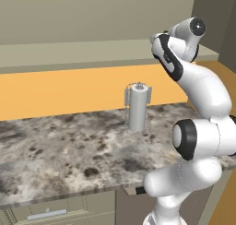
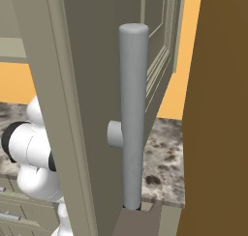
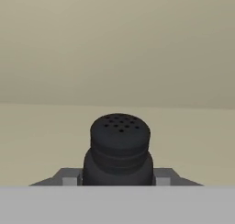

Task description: Collect the turmeric, mayonnaise, and shaker from the cabinet and place them next to the stove.

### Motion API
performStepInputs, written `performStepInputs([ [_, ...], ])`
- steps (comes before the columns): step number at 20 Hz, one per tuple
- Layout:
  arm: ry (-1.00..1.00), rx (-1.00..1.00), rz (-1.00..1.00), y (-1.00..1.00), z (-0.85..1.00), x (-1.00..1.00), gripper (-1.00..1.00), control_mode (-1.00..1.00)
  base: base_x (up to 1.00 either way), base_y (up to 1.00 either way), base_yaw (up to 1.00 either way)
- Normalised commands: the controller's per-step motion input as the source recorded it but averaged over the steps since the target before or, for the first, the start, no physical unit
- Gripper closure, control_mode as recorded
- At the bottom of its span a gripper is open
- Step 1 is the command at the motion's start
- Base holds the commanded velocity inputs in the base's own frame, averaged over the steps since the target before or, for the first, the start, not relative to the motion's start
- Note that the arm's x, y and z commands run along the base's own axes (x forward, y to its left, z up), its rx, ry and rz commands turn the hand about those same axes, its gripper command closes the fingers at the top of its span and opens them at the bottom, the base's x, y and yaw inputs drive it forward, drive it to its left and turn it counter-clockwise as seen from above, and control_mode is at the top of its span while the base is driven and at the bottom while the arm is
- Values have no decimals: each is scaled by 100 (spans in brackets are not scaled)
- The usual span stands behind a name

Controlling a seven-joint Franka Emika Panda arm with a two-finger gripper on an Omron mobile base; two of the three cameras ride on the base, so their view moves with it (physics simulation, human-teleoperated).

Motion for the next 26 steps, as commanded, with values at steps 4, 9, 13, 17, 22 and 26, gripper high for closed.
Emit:
performStepInputs([
  [4,0,0,0,0,-9,-14,100,-100,0,0,0],
  [9,-1,0,0,1,-7,-43,100,-100,0,0,0],
  [13,0,0,3,29,-7,-67,100,-100,0,0,0],
  [17,0,0,5,51,0,-76,100,-100,0,0,0],
  [22,0,0,6,53,-12,-91,100,-100,0,0,0],
  [26,0,-1,6,58,-22,-100,100,-100,0,0,0],
])
